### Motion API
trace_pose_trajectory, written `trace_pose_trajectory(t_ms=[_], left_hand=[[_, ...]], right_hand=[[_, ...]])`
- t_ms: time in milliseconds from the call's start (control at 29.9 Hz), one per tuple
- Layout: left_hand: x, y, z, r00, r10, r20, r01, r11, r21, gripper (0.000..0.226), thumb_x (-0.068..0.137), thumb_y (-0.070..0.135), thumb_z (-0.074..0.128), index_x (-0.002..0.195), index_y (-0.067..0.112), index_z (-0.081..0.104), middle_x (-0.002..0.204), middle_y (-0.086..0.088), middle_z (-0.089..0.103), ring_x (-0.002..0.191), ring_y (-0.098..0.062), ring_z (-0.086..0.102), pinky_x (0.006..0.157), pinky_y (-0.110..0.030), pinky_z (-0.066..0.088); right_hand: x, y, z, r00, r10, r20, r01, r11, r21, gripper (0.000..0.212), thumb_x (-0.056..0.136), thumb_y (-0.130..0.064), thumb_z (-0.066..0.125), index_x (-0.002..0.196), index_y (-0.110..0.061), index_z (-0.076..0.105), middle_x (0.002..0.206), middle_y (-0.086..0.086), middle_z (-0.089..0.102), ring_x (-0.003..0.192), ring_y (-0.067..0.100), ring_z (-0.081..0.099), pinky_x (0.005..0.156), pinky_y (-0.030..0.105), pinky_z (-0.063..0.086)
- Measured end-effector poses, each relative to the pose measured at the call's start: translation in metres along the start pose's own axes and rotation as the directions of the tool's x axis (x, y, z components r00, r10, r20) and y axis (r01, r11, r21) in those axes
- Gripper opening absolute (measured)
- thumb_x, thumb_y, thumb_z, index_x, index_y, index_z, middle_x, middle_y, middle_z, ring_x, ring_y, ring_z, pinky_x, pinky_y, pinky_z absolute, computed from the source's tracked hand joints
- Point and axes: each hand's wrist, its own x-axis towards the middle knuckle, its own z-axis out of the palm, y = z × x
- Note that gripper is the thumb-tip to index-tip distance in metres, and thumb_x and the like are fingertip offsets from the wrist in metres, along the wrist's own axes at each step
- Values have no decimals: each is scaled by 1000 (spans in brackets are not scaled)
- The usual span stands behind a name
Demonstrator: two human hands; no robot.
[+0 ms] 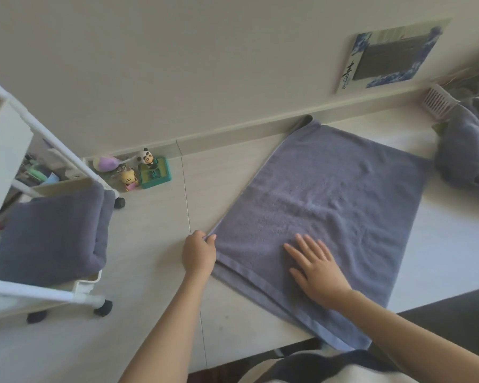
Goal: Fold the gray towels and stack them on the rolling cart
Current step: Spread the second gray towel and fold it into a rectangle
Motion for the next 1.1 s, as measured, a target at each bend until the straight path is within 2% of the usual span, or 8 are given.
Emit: trace_pose_trajectory(t_ms=[167, 268, 368, 468, 569, 702, 870, 1104], left_hand=[[-5, -4, -2, 997, 27, 77, -33, 996, 78, 22, 92, 23, 57, 87, 2, 56, 96, -19, 62, 91, -36, 59, 68, -32, 39], [-15, -4, -1, 975, 32, 220, -64, 988, 139, 25, 92, 27, 55, 75, 10, 46, 91, -15, 59, 92, -35, 59, 66, -30, 36], [-36, 2, 4, 934, 31, 356, -122, 964, 235, 26, 92, 29, 53, 73, 12, 48, 82, -9, 58, 95, -34, 59, 67, -31, 39], [-57, 0, 10, 946, 252, 205, -294, 933, 210, 22, 87, 25, 63, 98, 8, 56, 105, -13, 55, 100, -34, 54, 82, -38, 44], [-69, -6, 22, 719, 666, 197, -690, 719, 87, 28, 72, 36, 70, 91, 18, 62, 97, -3, 55, 94, -22, 50, 80, -35, 42], [-75, -13, 23, 544, 675, 498, -775, 632, -11, 42, 67, 54, 72, 101, 29, 66, 109, 7, 48, 107, -10, 40, 94, -18, 22], [-70, -14, 23, 526, 677, 515, -788, 616, -5, 44, 68, 48, 76, 106, 31, 64, 110, 11, 39, 106, -5, 30, 93, -15, 16], [-67, -6, 33, 615, 675, 407, -728, 685, -35, 21, 66, 39, 80, 81, 27, 74, 91, 13, 44, 92, -9, 38, 86, -3, 18]], right_hand=[[-28, 6, 14, 986, -165, 12, 165, 983, -80, 61, 94, -65, 21, 146, -35, 27, 152, 4, 24, 139, 26, 20, 111, 43, 9], [-28, 35, 6, 987, -158, 18, 159, 984, -84, 55, 94, -63, 20, 142, -39, 33, 152, -1, 26, 140, 22, 20, 112, 41, 5], [-32, 53, -9, 995, -97, -16, 97, 995, -33, 46, 94, -55, 27, 125, -35, 55, 143, -2, 45, 133, 25, 38, 112, 41, 9], [-36, 43, -24, 984, -76, -159, 84, 995, 45, 35, 82, -50, 45, 95, -27, 68, 111, 1, 64, 102, 31, 60, 99, 40, 29], [-54, 18, -17, 972, -159, -173, 180, 977, 116, 38, 81, -62, 47, 89, -29, 63, 95, -6, 59, 84, 20, 56, 76, 32, 46], [-74, 13, 0, 975, -163, -154, 197, 952, 236, 44, 82, -72, 41, 100, -35, 57, 103, -9, 52, 91, 13, 44, 77, 26, 42], [-77, 9, 10, 971, -62, -229, 133, 941, 310, 31, 74, -60, 53, 92, -35, 59, 103, -9, 52, 93, 13, 41, 78, 34, 44], [-70, -4, 10, 953, 72, -293, 37, 936, 350, 20, 72, -47, 54, 74, -28, 60, 85, -8, 57, 83, 12, 38, 71, 30, 38]])
